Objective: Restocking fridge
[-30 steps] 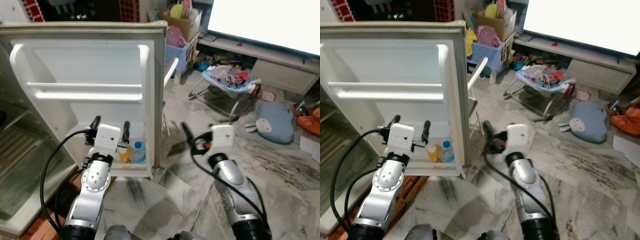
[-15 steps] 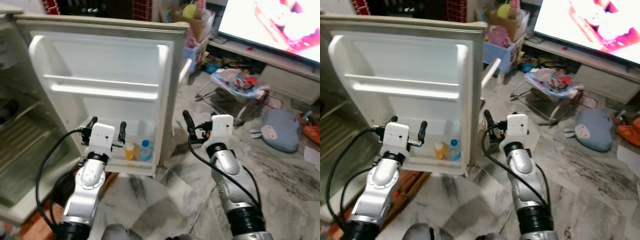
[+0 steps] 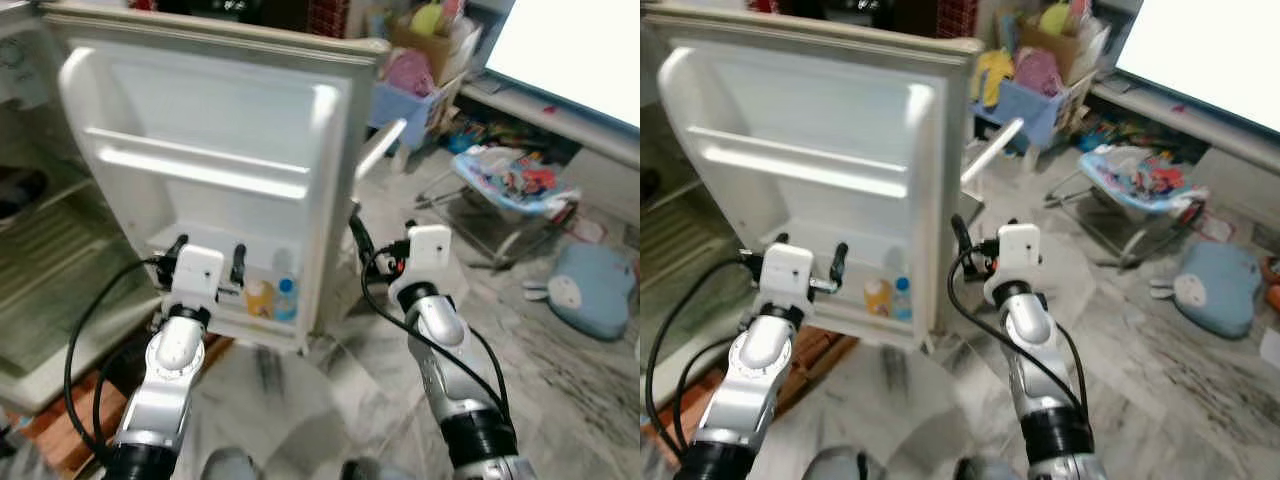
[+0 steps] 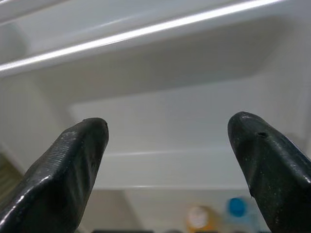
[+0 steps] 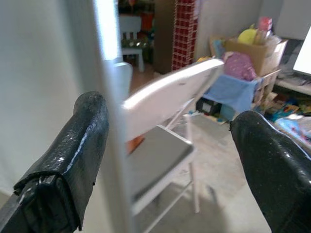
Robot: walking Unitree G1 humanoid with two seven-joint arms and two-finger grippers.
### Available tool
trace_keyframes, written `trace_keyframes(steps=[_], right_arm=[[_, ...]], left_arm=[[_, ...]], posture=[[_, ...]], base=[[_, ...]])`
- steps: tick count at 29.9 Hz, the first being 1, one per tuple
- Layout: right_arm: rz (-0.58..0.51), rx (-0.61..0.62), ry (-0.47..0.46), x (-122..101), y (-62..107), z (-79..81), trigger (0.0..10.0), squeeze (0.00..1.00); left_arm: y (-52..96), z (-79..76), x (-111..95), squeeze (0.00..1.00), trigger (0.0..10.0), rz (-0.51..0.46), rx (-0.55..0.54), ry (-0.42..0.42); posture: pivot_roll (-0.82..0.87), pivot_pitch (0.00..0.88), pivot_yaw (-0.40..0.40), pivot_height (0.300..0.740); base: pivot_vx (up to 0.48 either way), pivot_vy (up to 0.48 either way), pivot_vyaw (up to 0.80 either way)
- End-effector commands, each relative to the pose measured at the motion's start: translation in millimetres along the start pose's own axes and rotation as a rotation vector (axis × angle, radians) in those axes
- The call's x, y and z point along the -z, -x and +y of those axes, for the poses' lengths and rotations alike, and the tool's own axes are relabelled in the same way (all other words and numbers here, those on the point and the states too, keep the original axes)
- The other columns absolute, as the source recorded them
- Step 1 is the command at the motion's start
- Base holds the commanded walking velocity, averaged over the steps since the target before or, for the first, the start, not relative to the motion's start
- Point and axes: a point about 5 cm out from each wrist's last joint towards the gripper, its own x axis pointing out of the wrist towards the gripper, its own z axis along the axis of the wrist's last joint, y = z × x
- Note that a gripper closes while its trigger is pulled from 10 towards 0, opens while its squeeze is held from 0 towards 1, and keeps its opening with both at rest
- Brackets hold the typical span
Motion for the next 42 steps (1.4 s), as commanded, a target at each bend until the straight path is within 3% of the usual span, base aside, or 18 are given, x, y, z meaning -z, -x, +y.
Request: trace_keyframes(steps=[1,6,21,26,34,42], right_arm=[[0.019,0.019,0.022,5,2.8,-9.0,10.0,0.0],[0.019,-0.003,-0.001,4,0.4,-5.6,10.0,0.0],[-0.008,-0.033,0.019,1,0.5,-3.7,10.0,0.0],[-0.018,-0.051,0.026,0,0.4,-1.2,10.0,0.0],[-0.011,-0.054,0.019,-1,-2.3,-2.7,10.0,0.0],[-0.022,-0.055,0.022,-2,-1.7,-2.4,10.0,0.0]], left_arm=[[-0.7,-8.6,-4,0.0,10.0,-0.009,0.028,0.01],[-0.7,-7.7,-4,0.0,10.0,-0.006,0.013,0.011],[-0.7,-9.0,-4,0.0,10.0,-0.002,0.01,0.008],[-1.2,-3.7,-2,0.0,10.0,0.009,-0.035,-0.017],[1.6,10.7,2,0.0,10.0,0.03,-0.114,0.058],[2.7,12.0,3,0.0,10.0,0.038,-0.108,0.067]], posture=[[0.09,0.0,-0.061,0.74],[0.09,0.0,-0.063,0.74],[0.09,0.0,-0.063,0.74],[0.09,0.0,-0.065,0.74],[0.09,0.0,-0.068,0.74],[0.09,0.0,-0.069,0.74]], base=[[0.0,-0.405,0.0],[0.0,-0.406,0.0],[0.0,-0.402,0.68],[0.0,-0.314,0.7],[0.0,0.0,0.32],[0.133,0.0,0.57]])
